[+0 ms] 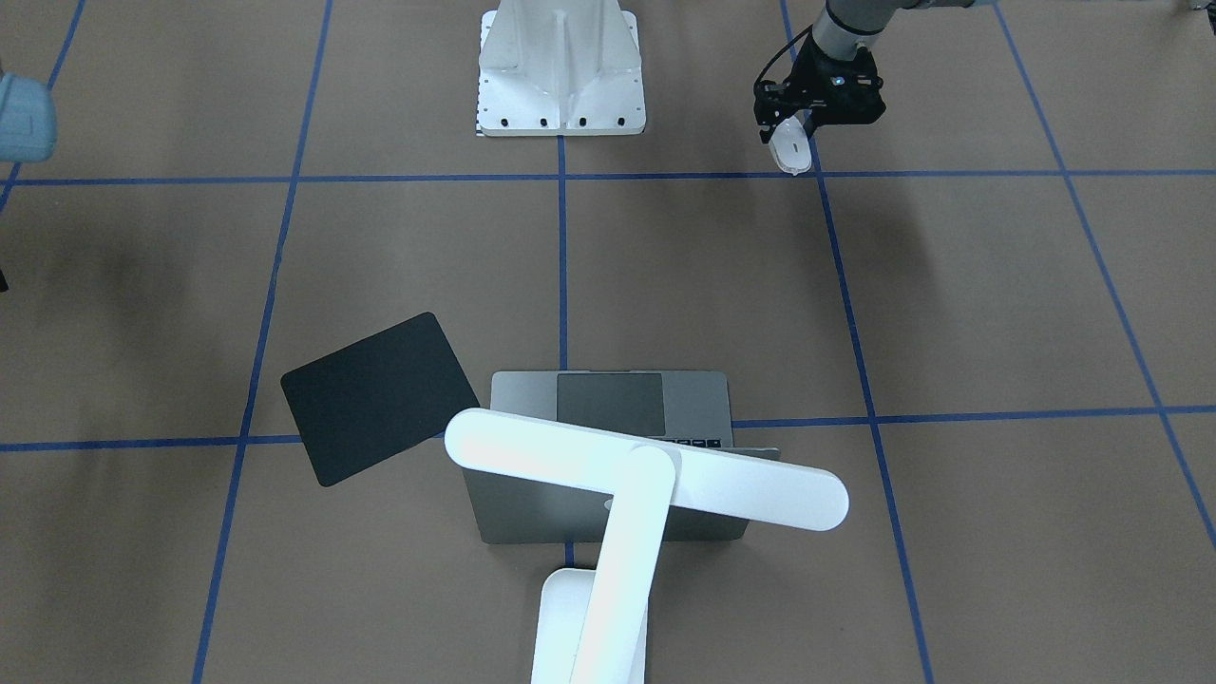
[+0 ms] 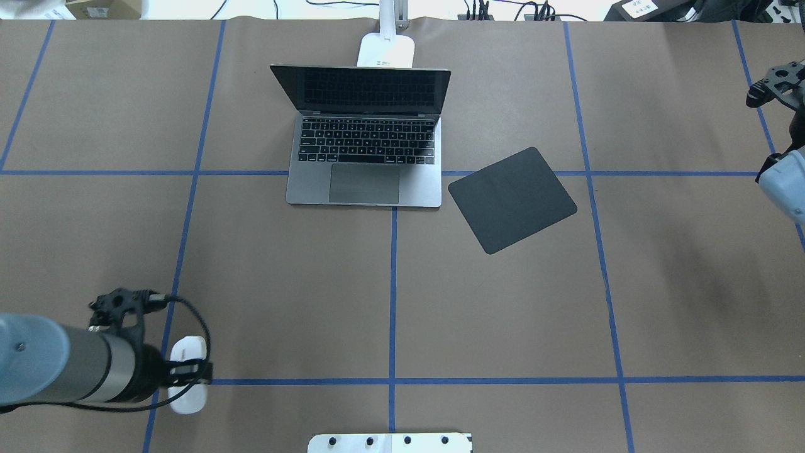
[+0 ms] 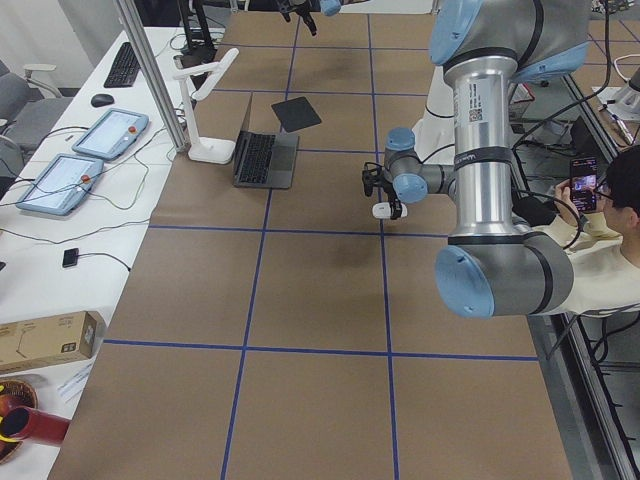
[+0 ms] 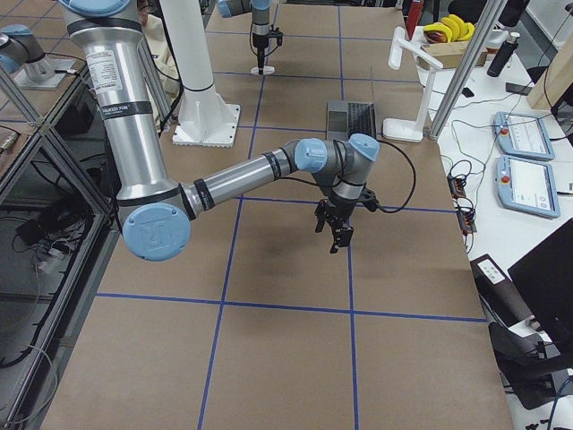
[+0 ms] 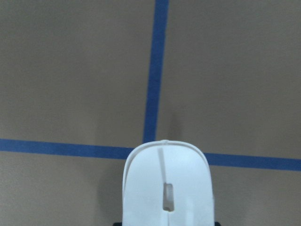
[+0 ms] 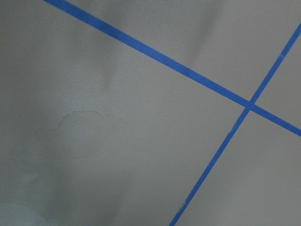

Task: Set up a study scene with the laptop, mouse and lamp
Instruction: 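Carry the white mouse with the left gripper over the black mouse pad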

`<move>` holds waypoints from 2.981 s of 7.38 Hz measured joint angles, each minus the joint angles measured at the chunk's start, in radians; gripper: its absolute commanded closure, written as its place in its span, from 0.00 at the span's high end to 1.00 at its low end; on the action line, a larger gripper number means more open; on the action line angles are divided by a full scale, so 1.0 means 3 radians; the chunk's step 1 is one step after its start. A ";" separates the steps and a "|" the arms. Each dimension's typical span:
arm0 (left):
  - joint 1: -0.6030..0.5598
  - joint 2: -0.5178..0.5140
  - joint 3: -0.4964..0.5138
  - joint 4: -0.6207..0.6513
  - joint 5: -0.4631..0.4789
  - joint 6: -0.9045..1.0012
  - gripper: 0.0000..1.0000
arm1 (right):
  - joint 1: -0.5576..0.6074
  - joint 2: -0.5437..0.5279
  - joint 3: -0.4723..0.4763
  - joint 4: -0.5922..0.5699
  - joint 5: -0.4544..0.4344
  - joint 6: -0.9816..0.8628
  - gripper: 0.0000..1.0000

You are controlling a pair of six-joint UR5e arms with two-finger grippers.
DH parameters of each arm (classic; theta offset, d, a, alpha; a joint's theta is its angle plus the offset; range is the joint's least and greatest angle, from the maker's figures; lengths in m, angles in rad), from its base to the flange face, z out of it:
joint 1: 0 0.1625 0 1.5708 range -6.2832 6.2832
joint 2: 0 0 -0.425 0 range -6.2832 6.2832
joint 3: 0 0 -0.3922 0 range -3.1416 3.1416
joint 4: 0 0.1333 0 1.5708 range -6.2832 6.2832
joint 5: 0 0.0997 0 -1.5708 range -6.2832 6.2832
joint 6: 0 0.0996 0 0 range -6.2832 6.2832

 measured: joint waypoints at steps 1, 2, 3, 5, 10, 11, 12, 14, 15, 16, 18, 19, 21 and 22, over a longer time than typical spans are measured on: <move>-0.0125 -0.0417 0.0132 0.0199 0.0002 0.0042 0.39 | 0.0002 0.0010 -0.0004 -0.0001 0.0040 0.0043 1.00; -0.0239 -0.0963 0.0358 0.0461 0.0009 0.0118 0.39 | 0.0005 0.0022 -0.0005 0.0003 0.0094 0.0073 1.00; -0.0331 -0.1468 0.0616 0.0667 0.0021 0.0195 0.38 | 0.0010 0.0024 -0.0005 0.0013 0.0162 0.0087 1.00; -0.0441 -0.1922 0.0911 0.0787 0.0034 0.0305 0.38 | 0.0050 0.0031 0.0006 0.0019 0.0281 0.0096 1.00; -0.0553 -0.2628 0.1483 0.0795 0.0220 0.0341 0.38 | 0.0192 0.0032 0.0030 0.0020 0.0585 0.0093 1.00; -0.0556 -0.2805 0.1640 0.0787 0.0257 0.0319 0.38 | 0.0202 0.0032 0.0030 0.0020 0.0630 0.0095 1.00; -0.0556 -0.2988 0.1844 0.0746 0.0316 0.0285 0.38 | 0.0210 0.0029 0.0025 0.0020 0.0652 0.0096 1.00; -0.0552 -0.3268 0.2277 0.0495 0.0459 0.0254 0.38 | 0.0217 0.0023 0.0020 0.0020 0.0662 0.0095 1.00; -0.0550 -0.3398 0.2501 0.0334 0.0561 0.0252 0.38 | 0.0218 0.0013 0.0021 0.0020 0.0661 0.0086 1.00; -0.0544 -0.3584 0.2777 0.0204 0.0651 0.0252 0.38 | 0.0220 -0.0003 0.0023 0.0021 0.0653 0.0065 1.00; -0.0496 -0.3903 0.3332 -0.0112 0.0892 0.0249 0.38 | 0.0237 -0.0018 0.0030 0.0024 0.0651 0.0072 1.00; -0.0454 -0.3995 0.3554 -0.0254 0.1021 0.0249 0.38 | 0.0256 -0.0028 0.0053 0.0024 0.0657 0.0080 1.00; -0.0306 -0.4104 0.3810 -0.0354 0.1290 0.0251 0.38 | 0.0283 -0.0061 0.0130 0.0021 0.0660 0.0095 1.00; -0.0201 -0.4119 0.3858 -0.0364 0.1442 0.0249 0.38 | 0.0290 -0.0066 0.0146 0.0020 0.0662 0.0099 1.00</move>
